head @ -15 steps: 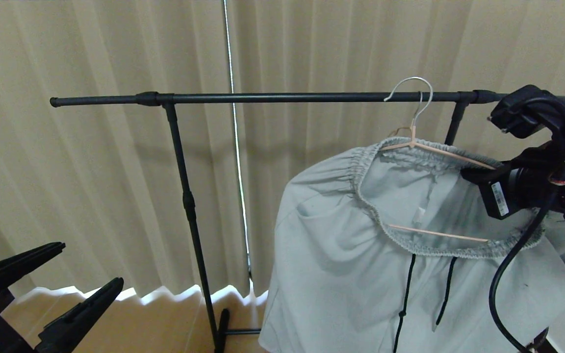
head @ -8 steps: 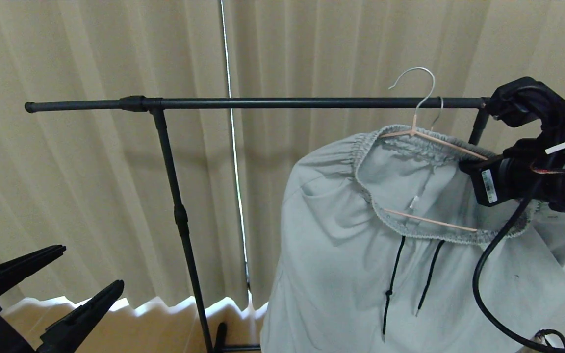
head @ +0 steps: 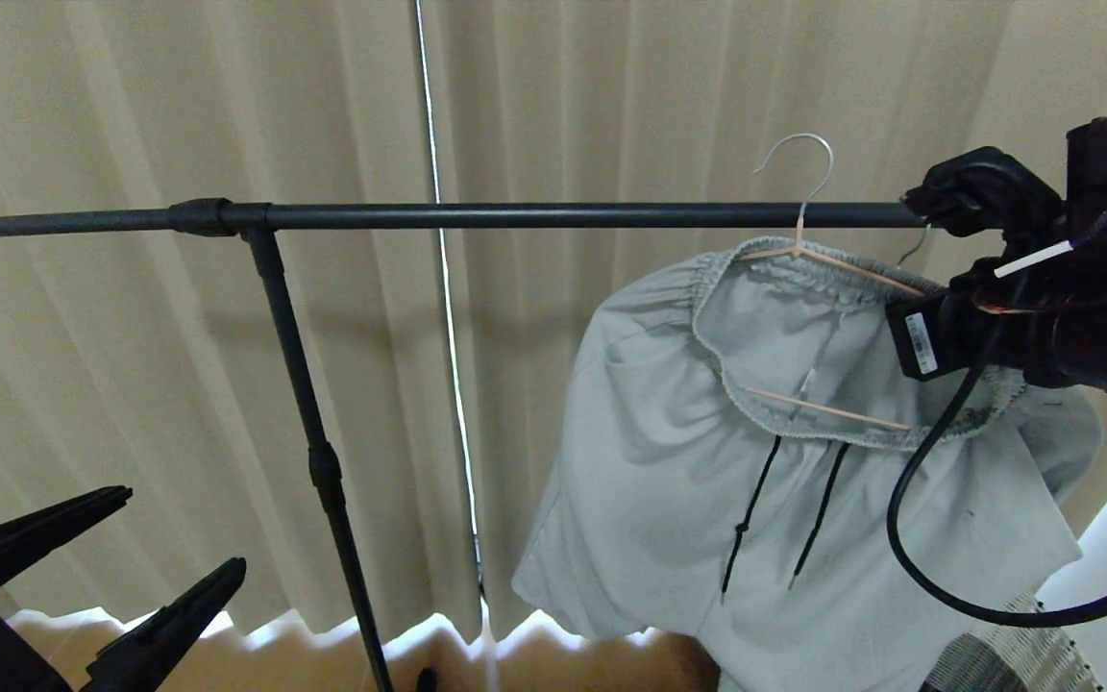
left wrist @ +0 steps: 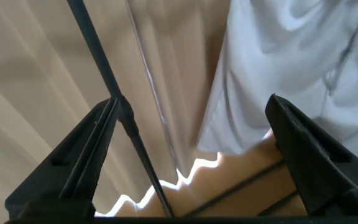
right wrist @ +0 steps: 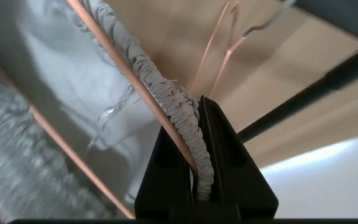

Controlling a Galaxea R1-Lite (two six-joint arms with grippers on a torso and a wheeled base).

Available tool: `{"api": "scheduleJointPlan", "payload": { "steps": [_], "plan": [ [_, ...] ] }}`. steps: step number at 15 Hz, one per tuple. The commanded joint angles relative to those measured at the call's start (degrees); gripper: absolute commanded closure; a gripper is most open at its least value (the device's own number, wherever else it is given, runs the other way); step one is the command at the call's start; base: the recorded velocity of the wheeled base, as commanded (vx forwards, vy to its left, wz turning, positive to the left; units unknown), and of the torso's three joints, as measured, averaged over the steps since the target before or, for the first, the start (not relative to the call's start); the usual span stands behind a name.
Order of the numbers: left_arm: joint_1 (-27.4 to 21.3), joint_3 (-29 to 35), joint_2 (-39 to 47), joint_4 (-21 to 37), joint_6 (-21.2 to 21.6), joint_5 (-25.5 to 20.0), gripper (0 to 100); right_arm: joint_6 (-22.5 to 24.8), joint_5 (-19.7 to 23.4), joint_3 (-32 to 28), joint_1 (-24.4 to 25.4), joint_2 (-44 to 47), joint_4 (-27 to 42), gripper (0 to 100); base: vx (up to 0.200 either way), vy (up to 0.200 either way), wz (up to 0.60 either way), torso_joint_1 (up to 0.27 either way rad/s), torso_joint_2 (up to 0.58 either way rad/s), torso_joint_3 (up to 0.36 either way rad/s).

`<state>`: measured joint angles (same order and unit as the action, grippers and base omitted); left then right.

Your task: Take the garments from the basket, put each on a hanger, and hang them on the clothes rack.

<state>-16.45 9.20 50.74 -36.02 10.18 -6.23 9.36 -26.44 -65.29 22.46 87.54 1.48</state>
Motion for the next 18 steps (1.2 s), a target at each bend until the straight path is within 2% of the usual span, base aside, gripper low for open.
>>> {"api": "scheduleJointPlan", "payload": {
  "steps": [1, 5, 12, 18],
  "plan": [
    [0.0, -0.1, -0.1, -0.1, -0.1, 0.0, 0, 0.0, -0.2, -1.3, 0.3, 2.5, 0.2, 100, 0.0, 0.0, 0.0, 0.0, 0.0, 0.0],
    [0.0, -0.1, -0.1, -0.1, -0.1, 0.0, 0, 0.1, -3.7, -5.0, 0.4, 7.6, 0.2, 100, 0.0, 0.0, 0.0, 0.0, 0.0, 0.0],
    [0.0, -0.1, -0.1, -0.1, -0.1, 0.0, 0, 0.2, -4.3, -10.8, 3.1, 15.1, 1.6, 100, 0.0, 0.0, 0.0, 0.0, 0.0, 0.0],
    [0.0, -0.2, -0.2, -0.1, 0.0, 0.0, 0, 0.2, -4.8, -11.4, 5.8, 16.6, 1.3, 100, 0.0, 0.0, 0.0, 0.0, 0.0, 0.0]
  ]
}}
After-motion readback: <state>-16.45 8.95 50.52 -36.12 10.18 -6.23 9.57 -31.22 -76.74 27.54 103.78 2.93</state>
